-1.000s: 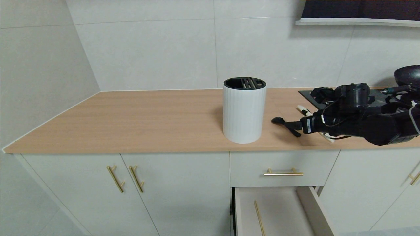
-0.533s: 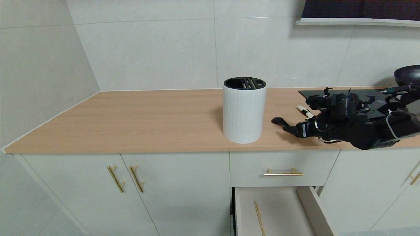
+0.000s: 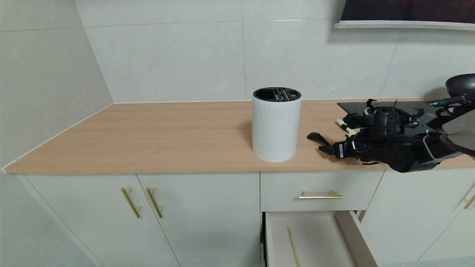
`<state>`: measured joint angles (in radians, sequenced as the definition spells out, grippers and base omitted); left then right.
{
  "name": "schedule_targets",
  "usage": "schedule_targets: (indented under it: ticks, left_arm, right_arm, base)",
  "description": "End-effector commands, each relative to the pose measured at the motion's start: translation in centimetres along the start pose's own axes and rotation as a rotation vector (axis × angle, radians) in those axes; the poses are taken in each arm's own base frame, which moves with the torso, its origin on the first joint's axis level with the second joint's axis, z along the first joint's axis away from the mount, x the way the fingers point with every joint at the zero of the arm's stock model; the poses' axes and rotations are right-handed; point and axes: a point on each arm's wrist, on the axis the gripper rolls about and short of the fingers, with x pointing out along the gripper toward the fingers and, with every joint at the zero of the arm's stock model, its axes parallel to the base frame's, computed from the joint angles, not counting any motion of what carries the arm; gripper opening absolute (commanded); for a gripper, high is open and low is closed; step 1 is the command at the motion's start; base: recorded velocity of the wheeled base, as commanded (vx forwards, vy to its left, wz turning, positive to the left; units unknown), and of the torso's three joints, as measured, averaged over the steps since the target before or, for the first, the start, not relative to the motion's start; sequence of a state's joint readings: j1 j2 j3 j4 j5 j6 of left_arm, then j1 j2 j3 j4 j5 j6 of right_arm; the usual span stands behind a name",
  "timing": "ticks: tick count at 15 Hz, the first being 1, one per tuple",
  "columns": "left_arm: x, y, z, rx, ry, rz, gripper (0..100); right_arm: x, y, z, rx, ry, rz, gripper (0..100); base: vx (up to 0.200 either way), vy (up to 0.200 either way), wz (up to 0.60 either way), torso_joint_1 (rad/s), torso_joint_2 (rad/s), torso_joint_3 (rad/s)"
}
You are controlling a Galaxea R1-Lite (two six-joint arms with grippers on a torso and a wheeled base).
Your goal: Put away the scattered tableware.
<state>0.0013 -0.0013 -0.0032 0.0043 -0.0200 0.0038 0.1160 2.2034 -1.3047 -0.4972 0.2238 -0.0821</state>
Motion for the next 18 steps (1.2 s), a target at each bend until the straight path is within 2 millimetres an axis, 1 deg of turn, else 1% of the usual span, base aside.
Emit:
schedule_targets:
  ticks: [1, 5, 6, 10, 13, 15, 16, 18]
  left_arm:
    - [0.0, 0.0, 0.0, -0.001, 0.002, 0.000, 100]
    - [0.0, 0.0, 0.0, -0.001, 0.002, 0.000, 100]
    - [0.0, 0.0, 0.0, 0.001, 0.002, 0.000, 100]
    - [0.0, 0.0, 0.0, -0.001, 0.002, 0.000, 100]
    - [0.0, 0.0, 0.0, 0.001, 0.002, 0.000, 100]
    - [0.0, 0.0, 0.0, -0.001, 0.002, 0.000, 100]
    - [0.0, 0.0, 0.0, 0.001, 0.002, 0.000, 100]
    - [0.0, 0.0, 0.0, -0.001, 0.002, 0.000, 100]
  right_arm:
    - [0.3, 0.2, -0.4, -0.001, 0.009, 0.006, 100]
    - [0.3, 0.3, -0.4, -0.001, 0.011, 0.007, 100]
    - [0.5, 0.2, -0.7, -0.008, 0.019, 0.005, 0]
    - [0.9, 0.7, -1.2, -0.013, 0.033, 0.011, 0]
    - [0.8, 0.7, -0.9, -0.015, 0.028, -0.008, 0]
    - [-0.3, 0.7, 0.4, -0.018, 0.010, -0.078, 0]
    - [-1.4, 0.8, 1.4, -0.010, 0.010, -0.112, 0]
    - [-3.7, 1.8, 2.8, 0.030, 0.027, -0.150, 0]
  base:
    - [0.000, 0.000, 0.00, 0.000, 0.00, 0.000]
    - [0.000, 0.000, 0.00, 0.000, 0.00, 0.000]
    - [0.000, 0.000, 0.00, 0.000, 0.00, 0.000]
    - [0.000, 0.000, 0.00, 0.000, 0.00, 0.000]
    - [0.000, 0.000, 0.00, 0.000, 0.00, 0.000]
    - [0.000, 0.000, 0.00, 0.000, 0.00, 0.000]
    - [0.000, 0.000, 0.00, 0.000, 0.00, 0.000]
    - [0.000, 0.000, 0.00, 0.000, 0.00, 0.000]
